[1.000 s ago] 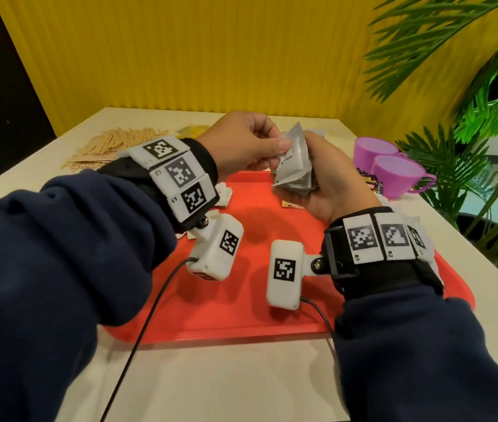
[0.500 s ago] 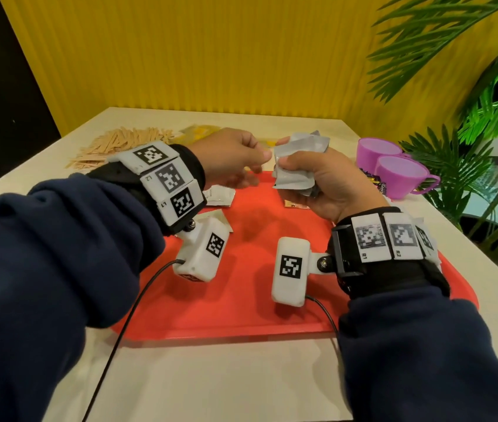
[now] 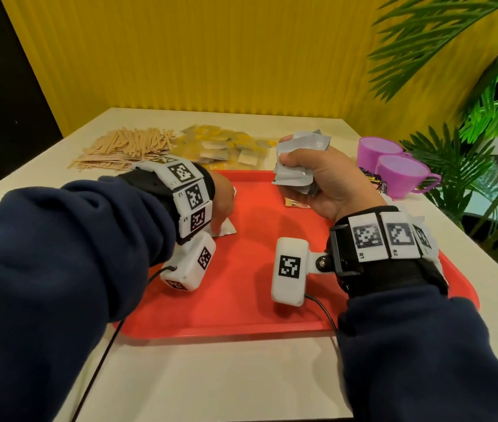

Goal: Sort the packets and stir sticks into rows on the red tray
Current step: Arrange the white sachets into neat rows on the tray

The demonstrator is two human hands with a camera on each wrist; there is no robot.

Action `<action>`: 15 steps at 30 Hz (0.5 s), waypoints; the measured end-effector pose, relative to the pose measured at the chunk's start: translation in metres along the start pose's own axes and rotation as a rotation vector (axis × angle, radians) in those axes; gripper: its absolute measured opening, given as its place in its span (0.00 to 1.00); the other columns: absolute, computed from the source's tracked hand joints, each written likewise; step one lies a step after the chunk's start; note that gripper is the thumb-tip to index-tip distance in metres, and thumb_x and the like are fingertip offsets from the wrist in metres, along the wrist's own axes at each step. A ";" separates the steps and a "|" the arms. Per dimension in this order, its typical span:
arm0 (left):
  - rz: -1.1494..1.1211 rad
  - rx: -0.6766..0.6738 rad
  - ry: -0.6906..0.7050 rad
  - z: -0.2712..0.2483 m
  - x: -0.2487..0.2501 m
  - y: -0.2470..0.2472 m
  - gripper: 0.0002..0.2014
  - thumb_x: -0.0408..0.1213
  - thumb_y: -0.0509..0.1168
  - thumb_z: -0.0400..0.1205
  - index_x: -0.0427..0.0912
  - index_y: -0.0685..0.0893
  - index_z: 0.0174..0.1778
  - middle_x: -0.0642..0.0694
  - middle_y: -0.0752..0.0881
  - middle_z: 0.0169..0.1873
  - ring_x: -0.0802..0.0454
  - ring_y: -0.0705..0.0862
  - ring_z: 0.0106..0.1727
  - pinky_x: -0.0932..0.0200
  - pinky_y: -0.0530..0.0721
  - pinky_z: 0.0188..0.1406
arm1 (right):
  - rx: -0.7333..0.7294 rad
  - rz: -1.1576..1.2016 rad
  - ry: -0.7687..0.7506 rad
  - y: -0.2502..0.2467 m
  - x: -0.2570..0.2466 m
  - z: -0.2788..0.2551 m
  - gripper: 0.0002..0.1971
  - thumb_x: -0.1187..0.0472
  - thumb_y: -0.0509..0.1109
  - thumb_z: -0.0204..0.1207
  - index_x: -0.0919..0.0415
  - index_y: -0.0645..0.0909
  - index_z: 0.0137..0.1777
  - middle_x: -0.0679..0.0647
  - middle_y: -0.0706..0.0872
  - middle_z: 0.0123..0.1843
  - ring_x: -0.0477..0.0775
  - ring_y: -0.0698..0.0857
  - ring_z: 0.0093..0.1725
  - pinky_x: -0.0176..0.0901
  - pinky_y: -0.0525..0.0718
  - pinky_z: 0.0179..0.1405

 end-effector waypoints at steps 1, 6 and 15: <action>-0.030 -0.010 -0.005 -0.001 0.001 -0.001 0.20 0.37 0.72 0.76 0.43 0.79 0.64 0.49 0.77 0.46 0.57 0.75 0.35 0.72 0.72 0.19 | 0.000 0.000 -0.002 0.000 0.000 0.000 0.10 0.72 0.63 0.76 0.56 0.77 0.41 0.54 0.77 0.33 0.51 0.77 0.31 0.39 0.79 0.31; -0.128 0.056 0.033 0.004 0.004 -0.004 0.14 0.36 0.73 0.75 0.47 0.78 0.54 0.48 0.79 0.41 0.53 0.77 0.37 0.73 0.75 0.24 | 0.008 0.008 -0.002 -0.003 0.000 0.002 0.10 0.72 0.63 0.76 0.55 0.77 0.41 0.53 0.77 0.33 0.51 0.77 0.30 0.38 0.79 0.29; -1.150 0.149 0.274 -0.012 -0.004 -0.030 0.10 0.26 0.67 0.78 0.44 0.77 0.35 0.50 0.80 0.26 0.56 0.76 0.30 0.66 0.74 0.29 | 0.147 0.031 -0.047 -0.021 0.003 0.012 0.13 0.76 0.63 0.73 0.56 0.75 0.42 0.55 0.75 0.33 0.51 0.74 0.27 0.39 0.75 0.29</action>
Point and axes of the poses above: each hand's wrist, its own z-axis towards the middle knuckle, its own y-axis out of the palm, x = y × z, the point moved 6 cm from there along z, towards the middle knuckle
